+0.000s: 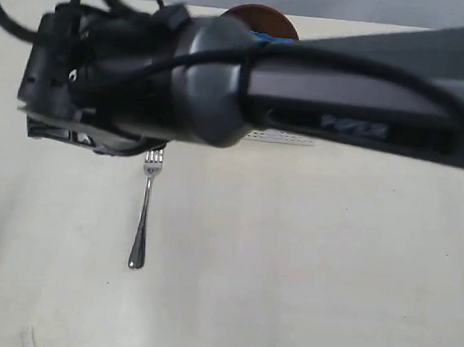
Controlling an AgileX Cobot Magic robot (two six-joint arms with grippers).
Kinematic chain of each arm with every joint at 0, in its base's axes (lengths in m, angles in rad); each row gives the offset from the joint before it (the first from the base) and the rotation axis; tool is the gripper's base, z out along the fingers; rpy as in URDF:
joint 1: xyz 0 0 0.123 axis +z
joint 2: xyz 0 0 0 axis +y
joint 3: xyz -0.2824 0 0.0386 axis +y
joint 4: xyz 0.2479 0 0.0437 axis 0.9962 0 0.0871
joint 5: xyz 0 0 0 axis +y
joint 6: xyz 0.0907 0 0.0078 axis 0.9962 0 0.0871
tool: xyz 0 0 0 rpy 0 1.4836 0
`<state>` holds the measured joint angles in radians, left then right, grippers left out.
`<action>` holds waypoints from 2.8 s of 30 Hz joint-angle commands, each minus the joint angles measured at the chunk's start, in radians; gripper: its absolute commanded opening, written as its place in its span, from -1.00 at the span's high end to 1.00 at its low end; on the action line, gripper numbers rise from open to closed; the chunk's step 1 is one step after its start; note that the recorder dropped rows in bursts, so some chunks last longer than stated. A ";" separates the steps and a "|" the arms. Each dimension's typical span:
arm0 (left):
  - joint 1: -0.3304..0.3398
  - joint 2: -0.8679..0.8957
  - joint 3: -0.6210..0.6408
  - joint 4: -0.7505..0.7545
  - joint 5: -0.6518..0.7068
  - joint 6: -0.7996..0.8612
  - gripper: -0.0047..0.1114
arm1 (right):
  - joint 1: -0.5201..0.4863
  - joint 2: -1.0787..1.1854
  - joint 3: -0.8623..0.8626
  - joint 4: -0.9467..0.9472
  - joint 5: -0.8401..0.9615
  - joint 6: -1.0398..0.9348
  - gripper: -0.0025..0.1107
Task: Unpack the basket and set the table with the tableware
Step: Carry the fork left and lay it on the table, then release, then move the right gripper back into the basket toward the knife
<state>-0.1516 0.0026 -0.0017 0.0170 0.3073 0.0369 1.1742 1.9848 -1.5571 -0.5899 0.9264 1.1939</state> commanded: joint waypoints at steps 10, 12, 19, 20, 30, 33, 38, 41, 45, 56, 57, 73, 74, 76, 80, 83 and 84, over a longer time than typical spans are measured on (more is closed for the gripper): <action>0.001 -0.003 0.002 0.006 -0.008 -0.003 0.92 | -0.312 -0.188 0.000 0.093 0.151 -0.721 0.96; 0.001 -0.003 0.002 0.006 -0.008 -0.003 0.92 | -0.366 -0.188 0.000 0.146 0.102 -0.875 0.96; 0.001 -0.003 0.002 0.006 -0.008 -0.003 0.92 | -0.527 -0.155 0.000 0.288 -0.071 -1.181 0.96; 0.001 -0.003 0.002 0.006 -0.008 -0.003 0.92 | -0.538 -0.150 0.000 0.295 -0.089 -1.206 0.96; 0.001 -0.003 0.002 0.006 -0.008 -0.003 0.92 | -0.554 0.004 0.000 0.320 -0.179 -1.403 0.96; 0.001 -0.003 0.002 0.006 -0.008 -0.003 0.92 | -0.554 0.046 0.000 0.320 -0.208 -1.403 0.87; 0.001 -0.003 0.002 0.006 -0.008 -0.003 0.92 | -0.553 0.061 0.000 0.327 -0.242 -1.403 0.21; 0.001 -0.003 0.002 0.006 -0.008 -0.003 0.92 | -0.553 0.061 0.000 0.327 -0.278 -1.403 0.04; 0.001 -0.003 0.002 0.006 -0.008 -0.003 0.92 | -0.553 0.072 0.000 0.299 -0.327 -1.403 0.25; 0.001 -0.003 0.002 -0.003 -0.008 -0.003 0.92 | -0.519 0.093 0.000 0.274 -0.365 -1.430 -0.04; 0.001 -0.003 0.002 -0.003 -0.008 -0.003 0.92 | -0.519 0.093 0.000 0.274 -0.364 -1.430 -0.02; 0.001 -0.003 0.002 -0.003 -0.008 -0.003 0.92 | -0.515 0.130 0.000 0.277 -0.379 -1.425 -0.01; 0.001 -0.003 0.002 -0.003 -0.008 -0.003 0.92 | -0.515 0.132 0.000 0.277 -0.371 -1.425 -0.01; 0.001 -0.003 0.002 -0.003 -0.008 -0.003 0.92 | -0.515 0.137 0.000 0.277 -0.354 -1.425 -0.01; 0.001 -0.003 0.002 -0.003 -0.008 -0.003 0.92 | -0.515 0.144 0.000 0.277 -0.346 -1.425 -0.01; 0.001 -0.003 0.002 -0.003 -0.008 -0.003 0.92 | -0.515 0.144 0.000 0.277 -0.346 -1.425 -0.01; 0.001 -0.003 0.002 -0.003 -0.008 -0.003 0.92 | -0.515 0.144 0.000 0.277 -0.346 -1.425 -0.01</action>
<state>-0.1516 0.0026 -0.0017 0.0170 0.3073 0.0369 0.6599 2.1108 -1.5606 -0.3088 0.5479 -0.2285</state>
